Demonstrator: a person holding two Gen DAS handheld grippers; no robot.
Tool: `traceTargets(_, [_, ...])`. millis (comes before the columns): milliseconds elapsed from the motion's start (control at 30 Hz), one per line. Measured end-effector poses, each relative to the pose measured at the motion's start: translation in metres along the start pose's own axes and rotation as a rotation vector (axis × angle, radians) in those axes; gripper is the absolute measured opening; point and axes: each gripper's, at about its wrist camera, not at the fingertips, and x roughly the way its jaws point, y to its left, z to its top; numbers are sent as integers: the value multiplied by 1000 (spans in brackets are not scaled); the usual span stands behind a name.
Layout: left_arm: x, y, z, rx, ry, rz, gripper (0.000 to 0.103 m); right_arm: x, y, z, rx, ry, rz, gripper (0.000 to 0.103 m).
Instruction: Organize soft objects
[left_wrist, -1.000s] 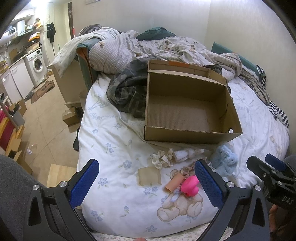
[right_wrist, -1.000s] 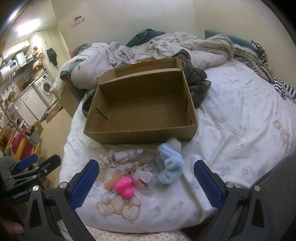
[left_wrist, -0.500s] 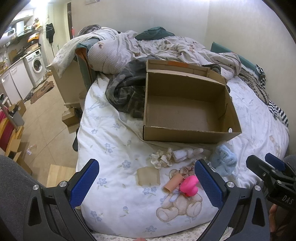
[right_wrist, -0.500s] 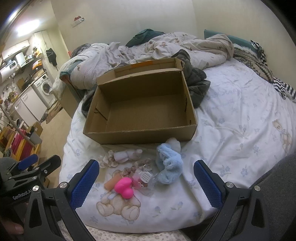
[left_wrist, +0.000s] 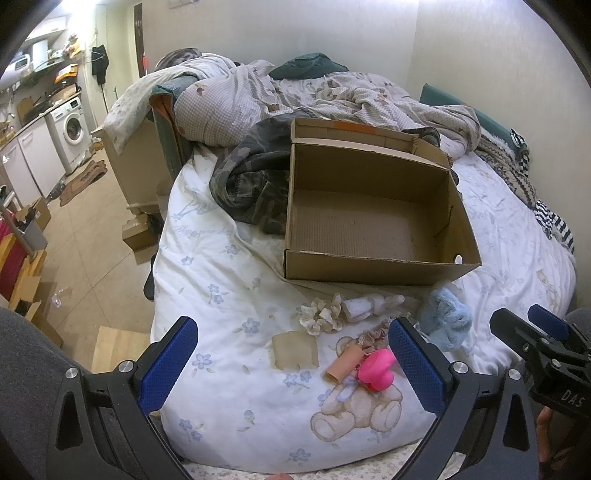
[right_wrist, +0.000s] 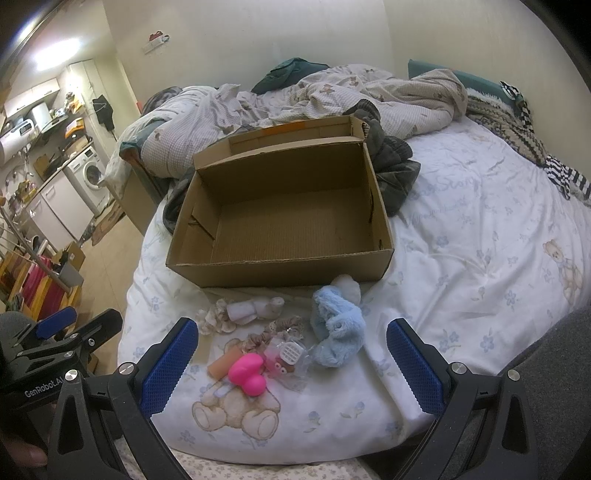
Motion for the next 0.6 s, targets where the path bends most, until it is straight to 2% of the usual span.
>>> traceTargets(600, [0,-1,0,2,4,-3,103,0,2,-1,-1,-2,-4,103])
